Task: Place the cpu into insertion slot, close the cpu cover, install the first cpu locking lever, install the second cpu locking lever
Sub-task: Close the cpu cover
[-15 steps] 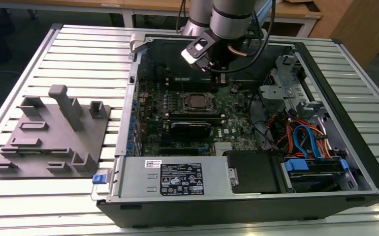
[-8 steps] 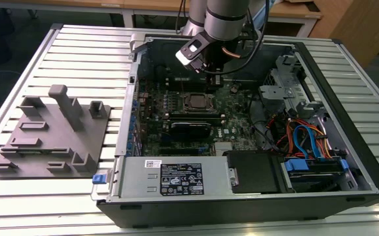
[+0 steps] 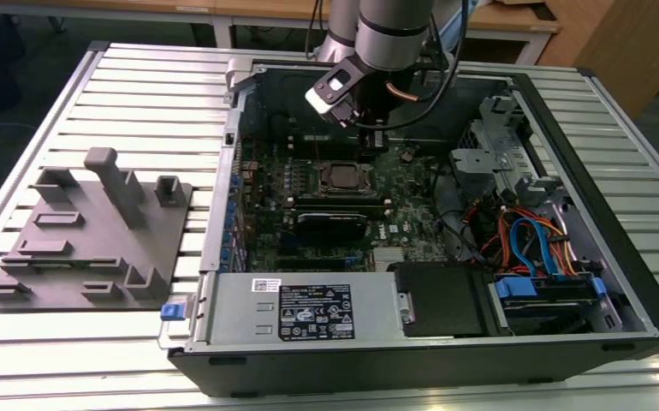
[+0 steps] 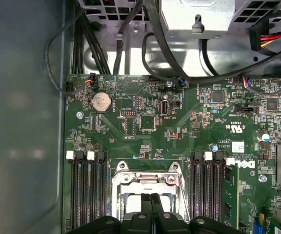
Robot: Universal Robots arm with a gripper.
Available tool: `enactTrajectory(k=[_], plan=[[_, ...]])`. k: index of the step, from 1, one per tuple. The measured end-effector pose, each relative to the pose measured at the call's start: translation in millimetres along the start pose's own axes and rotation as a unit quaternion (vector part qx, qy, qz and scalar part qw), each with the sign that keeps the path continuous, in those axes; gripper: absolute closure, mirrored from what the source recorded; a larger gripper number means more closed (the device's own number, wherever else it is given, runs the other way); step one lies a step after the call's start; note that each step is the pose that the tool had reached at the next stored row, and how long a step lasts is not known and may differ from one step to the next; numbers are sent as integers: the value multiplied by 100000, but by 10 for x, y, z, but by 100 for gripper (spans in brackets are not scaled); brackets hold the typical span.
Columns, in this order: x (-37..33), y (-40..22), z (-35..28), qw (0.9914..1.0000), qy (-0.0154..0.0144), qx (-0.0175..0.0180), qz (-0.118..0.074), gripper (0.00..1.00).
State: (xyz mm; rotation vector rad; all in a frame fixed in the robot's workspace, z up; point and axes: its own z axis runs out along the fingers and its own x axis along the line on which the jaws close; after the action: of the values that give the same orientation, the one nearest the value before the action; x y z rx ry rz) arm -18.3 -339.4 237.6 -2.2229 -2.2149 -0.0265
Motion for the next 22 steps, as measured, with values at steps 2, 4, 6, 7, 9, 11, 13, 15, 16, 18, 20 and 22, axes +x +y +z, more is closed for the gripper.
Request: enactTrajectory(k=[2, 4, 6, 7, 9, 11, 13, 15, 16, 18, 20, 22], plan=[[0, 0, 0, 100000, -1, 0, -2, 90], [0, 0, 1, 100000, 0, 0, -1, 90], [0, -9, 5, 100000, 16, -11, 10, 90], [0, -25, 11, 100000, 23, -5, 9, 90], [-1, -71, 27, 100000, 4, 2, -1, 90], [-3, -108, 55, 100000, 1, 17, 4, 90], [-12, -149, 77, 100000, -6, 34, -9, 90], [-17, -190, 102, 100000, -1, 49, -118, 90], [-20, -209, 116, 100000, -1, 50, -207, 90], [-24, -267, 144, 99999, 7, 51, -336, 90], [-26, -327, 166, 99999, 30, 58, -377, 90], [-27, -378, 184, 99999, 54, 55, -382, 90]])
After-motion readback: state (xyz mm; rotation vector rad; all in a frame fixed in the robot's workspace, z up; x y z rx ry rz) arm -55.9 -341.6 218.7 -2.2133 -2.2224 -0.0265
